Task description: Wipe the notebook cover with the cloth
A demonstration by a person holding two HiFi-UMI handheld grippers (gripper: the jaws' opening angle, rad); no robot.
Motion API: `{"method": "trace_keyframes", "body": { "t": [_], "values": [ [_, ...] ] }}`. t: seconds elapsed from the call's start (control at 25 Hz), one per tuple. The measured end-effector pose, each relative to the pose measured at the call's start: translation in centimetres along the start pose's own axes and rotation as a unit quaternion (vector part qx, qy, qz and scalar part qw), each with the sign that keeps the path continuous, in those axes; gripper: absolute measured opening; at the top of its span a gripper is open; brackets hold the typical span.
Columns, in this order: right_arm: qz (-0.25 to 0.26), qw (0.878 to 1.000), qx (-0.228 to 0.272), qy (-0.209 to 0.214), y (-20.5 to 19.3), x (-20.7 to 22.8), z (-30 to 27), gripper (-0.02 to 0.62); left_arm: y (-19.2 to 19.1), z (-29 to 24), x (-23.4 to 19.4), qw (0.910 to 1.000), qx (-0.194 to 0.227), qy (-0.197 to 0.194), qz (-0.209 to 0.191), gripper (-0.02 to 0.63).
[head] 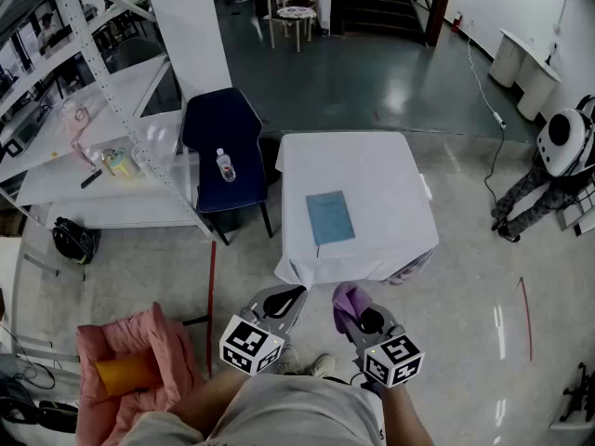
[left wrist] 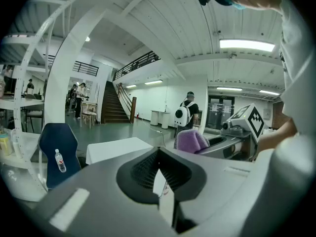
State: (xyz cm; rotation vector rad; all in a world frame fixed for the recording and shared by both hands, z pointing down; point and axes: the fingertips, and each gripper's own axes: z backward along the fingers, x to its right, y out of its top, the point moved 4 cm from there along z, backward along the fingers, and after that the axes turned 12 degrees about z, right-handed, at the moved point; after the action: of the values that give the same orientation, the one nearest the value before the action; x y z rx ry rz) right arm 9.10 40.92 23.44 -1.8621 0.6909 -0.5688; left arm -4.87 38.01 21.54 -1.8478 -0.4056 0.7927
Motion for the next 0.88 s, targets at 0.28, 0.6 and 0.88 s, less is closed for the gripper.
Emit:
{"method": "trace_keyframes", "body": {
  "t": [0.28,0.6,0.88],
  "values": [
    [0.001,1.000,0.002,0.006,0.2,-0.3,-0.3,0.104,0.0,0.1,-0.4,1.0000,-0.001,0.003,0.002,0.000],
    [-0.013,1.000,0.006,0.003,0.6,-0.6,-0.6,0.104,0.1,0.4,-0.6,1.0000,0.002,-0.004,0.003,0.000],
    [-0.013,1.000,0.012,0.007,0.9,-1.5,-1.5,0.106,-0.2,0.9,-1.4,0.9999,-0.001,-0.010,0.005,0.000]
  ]
}}
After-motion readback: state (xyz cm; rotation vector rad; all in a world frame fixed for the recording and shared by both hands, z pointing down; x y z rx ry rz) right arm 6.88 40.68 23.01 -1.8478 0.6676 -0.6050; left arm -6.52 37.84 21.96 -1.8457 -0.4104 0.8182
